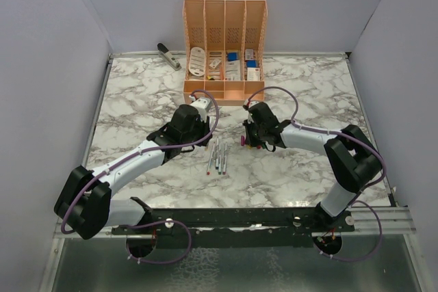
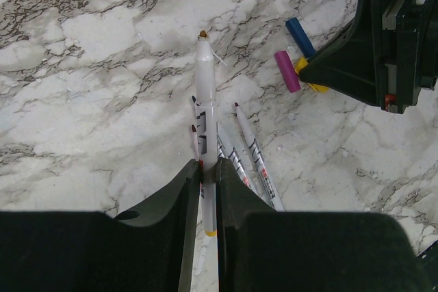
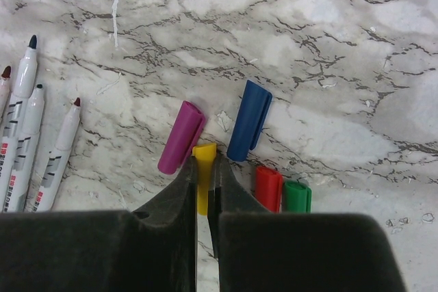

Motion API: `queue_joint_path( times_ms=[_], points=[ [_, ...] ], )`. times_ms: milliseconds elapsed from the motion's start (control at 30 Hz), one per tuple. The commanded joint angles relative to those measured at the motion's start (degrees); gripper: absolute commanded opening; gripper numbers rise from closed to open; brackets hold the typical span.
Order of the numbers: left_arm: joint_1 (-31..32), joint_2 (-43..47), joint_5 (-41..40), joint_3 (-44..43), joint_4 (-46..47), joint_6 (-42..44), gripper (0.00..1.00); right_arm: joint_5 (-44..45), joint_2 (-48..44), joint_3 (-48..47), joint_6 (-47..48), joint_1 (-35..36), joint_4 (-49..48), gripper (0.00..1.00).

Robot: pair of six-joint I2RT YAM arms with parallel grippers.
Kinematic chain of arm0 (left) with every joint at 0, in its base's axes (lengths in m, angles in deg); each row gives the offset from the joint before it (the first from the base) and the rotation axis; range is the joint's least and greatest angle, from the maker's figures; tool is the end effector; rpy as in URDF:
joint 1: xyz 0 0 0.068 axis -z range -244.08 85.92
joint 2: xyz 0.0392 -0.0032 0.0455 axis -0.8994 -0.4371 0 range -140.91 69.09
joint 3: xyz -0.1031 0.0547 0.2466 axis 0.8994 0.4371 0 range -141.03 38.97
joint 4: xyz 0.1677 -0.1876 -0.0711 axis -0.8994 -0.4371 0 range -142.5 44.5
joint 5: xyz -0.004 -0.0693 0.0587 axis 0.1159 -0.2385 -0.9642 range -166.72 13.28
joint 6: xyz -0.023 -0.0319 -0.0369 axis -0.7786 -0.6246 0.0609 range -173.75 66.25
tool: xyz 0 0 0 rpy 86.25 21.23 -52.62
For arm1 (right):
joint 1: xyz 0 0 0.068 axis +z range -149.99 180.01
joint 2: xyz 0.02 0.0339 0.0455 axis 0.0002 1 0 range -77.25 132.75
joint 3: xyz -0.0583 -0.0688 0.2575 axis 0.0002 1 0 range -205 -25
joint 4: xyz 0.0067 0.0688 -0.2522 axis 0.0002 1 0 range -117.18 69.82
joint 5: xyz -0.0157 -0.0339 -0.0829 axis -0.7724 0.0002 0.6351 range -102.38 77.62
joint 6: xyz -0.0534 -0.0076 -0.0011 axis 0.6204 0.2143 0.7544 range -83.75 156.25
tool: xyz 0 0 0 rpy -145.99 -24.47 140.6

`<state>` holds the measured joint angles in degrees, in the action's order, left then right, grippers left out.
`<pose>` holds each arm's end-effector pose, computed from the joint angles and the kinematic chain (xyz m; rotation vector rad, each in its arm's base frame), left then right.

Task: Insert the pens into the pen caps

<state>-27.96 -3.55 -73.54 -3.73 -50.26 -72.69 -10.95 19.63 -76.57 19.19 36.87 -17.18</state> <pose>0.2197 -0.1628 0.2328 0.3667 2.2101 -0.5976 0.2637 0.1966 0.1535 -0.4320 2.5341 0.3355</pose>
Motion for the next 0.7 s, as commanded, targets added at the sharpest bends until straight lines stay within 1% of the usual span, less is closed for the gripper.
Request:
queue_joint_path(
  times_ms=[0,133,300,400,533,667],
  points=[
    [0.2,0.8,0.3,-0.4,0.5,0.1,0.00,2.7,2.4,0.2,0.0,0.9,6.9,0.02],
    [0.2,0.5,0.4,-0.8,0.7,-0.1,0.00,3.3,0.7,-0.9,-0.1,1.0,6.5,0.01],
    [0.3,0.6,0.3,-1.8,0.8,0.6,0.00,5.4,-3.2,-4.9,-0.5,0.9,6.2,0.01],
    [0.2,0.5,0.2,-2.4,0.1,1.3,0.00,5.9,-5.7,-6.6,-0.5,0.9,4.4,0.02],
    [0.3,-1.4,2.1,-4.0,-0.5,1.9,0.00,4.7,-11.1,-5.2,-0.4,0.9,-3.2,0.01],
    [0.6,-2.9,7.5,-4.3,4.0,2.0,0.00,3.6,-16.4,-2.2,-1.0,0.9,-12.7,0.01]
  ],
)
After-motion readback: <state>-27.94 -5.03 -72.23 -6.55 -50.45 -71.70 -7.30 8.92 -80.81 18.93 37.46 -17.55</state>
